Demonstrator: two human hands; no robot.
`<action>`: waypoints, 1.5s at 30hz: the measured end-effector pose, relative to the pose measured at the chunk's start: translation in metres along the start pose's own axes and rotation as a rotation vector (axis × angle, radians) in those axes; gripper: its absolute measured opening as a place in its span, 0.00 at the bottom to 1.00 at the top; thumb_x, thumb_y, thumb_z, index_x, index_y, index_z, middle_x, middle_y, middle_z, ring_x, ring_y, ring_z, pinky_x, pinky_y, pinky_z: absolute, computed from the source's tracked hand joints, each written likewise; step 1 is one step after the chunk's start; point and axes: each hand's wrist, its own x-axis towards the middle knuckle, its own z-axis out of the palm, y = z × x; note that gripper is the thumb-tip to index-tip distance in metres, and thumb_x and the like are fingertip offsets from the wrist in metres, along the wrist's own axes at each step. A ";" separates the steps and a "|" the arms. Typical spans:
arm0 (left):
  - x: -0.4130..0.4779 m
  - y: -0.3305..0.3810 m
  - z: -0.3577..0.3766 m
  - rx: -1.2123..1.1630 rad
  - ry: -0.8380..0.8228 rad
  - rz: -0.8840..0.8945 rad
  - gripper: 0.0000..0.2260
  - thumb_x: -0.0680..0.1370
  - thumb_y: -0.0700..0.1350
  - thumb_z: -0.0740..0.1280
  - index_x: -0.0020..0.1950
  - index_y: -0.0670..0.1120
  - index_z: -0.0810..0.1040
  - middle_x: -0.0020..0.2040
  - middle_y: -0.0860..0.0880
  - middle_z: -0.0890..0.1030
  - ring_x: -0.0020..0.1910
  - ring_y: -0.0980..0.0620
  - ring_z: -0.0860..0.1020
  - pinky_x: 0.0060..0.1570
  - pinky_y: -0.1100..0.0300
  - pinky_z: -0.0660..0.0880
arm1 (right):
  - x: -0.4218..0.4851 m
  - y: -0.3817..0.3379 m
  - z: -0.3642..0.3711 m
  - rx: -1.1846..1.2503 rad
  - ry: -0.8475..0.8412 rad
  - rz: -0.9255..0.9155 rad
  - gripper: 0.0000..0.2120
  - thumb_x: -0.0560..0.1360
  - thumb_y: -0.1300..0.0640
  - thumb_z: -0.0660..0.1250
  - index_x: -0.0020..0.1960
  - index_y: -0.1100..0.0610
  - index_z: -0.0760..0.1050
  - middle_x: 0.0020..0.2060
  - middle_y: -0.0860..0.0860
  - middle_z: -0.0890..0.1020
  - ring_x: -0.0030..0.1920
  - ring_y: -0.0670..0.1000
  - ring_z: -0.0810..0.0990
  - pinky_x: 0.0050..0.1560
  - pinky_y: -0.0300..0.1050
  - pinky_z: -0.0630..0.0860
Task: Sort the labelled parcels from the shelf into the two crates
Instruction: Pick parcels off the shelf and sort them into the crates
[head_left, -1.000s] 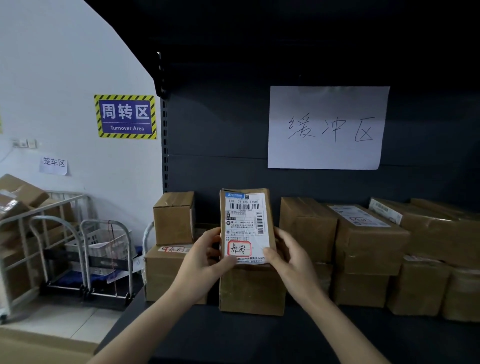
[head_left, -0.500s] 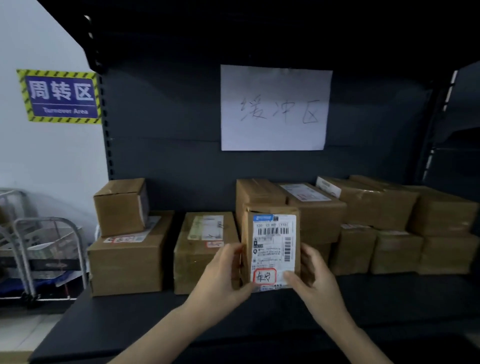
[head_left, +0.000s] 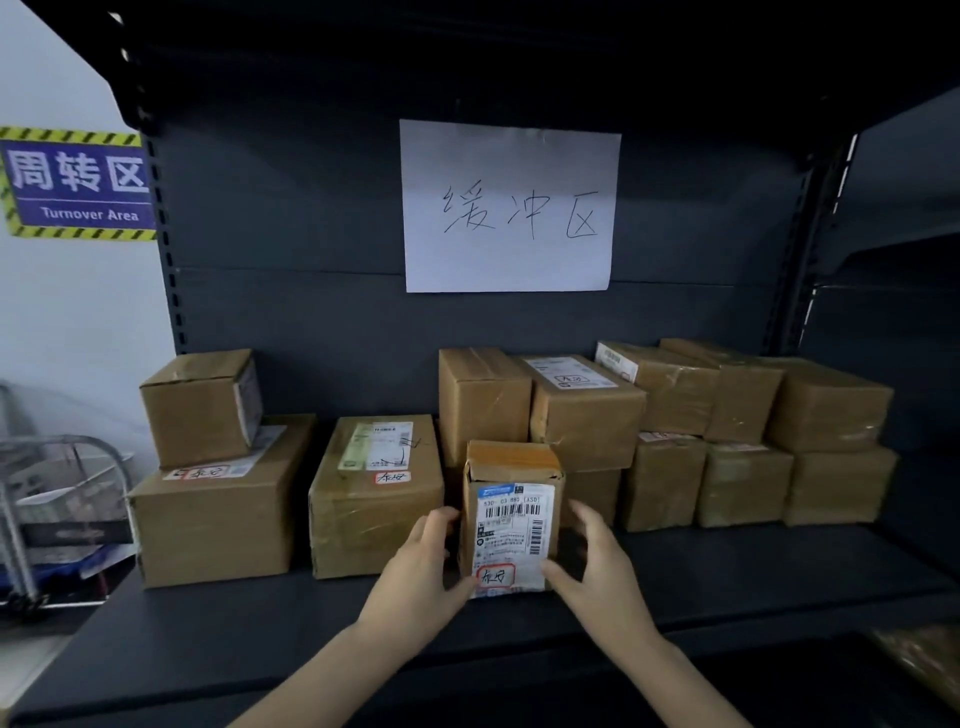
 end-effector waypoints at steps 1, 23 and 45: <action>-0.001 0.002 -0.005 0.014 0.036 0.021 0.29 0.73 0.50 0.70 0.70 0.47 0.61 0.66 0.51 0.69 0.61 0.55 0.73 0.57 0.64 0.72 | -0.001 -0.003 -0.005 -0.019 0.027 -0.023 0.33 0.72 0.55 0.70 0.73 0.54 0.59 0.70 0.49 0.68 0.69 0.45 0.66 0.69 0.42 0.65; -0.029 -0.063 -0.165 0.939 0.399 -0.015 0.35 0.52 0.56 0.79 0.55 0.47 0.76 0.48 0.49 0.82 0.49 0.46 0.81 0.53 0.53 0.76 | 0.039 -0.170 0.049 -0.257 -0.228 -0.568 0.33 0.78 0.44 0.59 0.77 0.52 0.48 0.76 0.46 0.51 0.75 0.45 0.50 0.75 0.44 0.54; 0.032 -0.144 -0.241 0.388 0.292 -0.332 0.31 0.77 0.56 0.62 0.75 0.48 0.54 0.71 0.45 0.67 0.68 0.45 0.66 0.64 0.53 0.67 | 0.126 -0.238 0.175 -0.119 -0.483 -0.321 0.24 0.78 0.43 0.57 0.69 0.54 0.65 0.66 0.52 0.71 0.64 0.52 0.71 0.62 0.48 0.71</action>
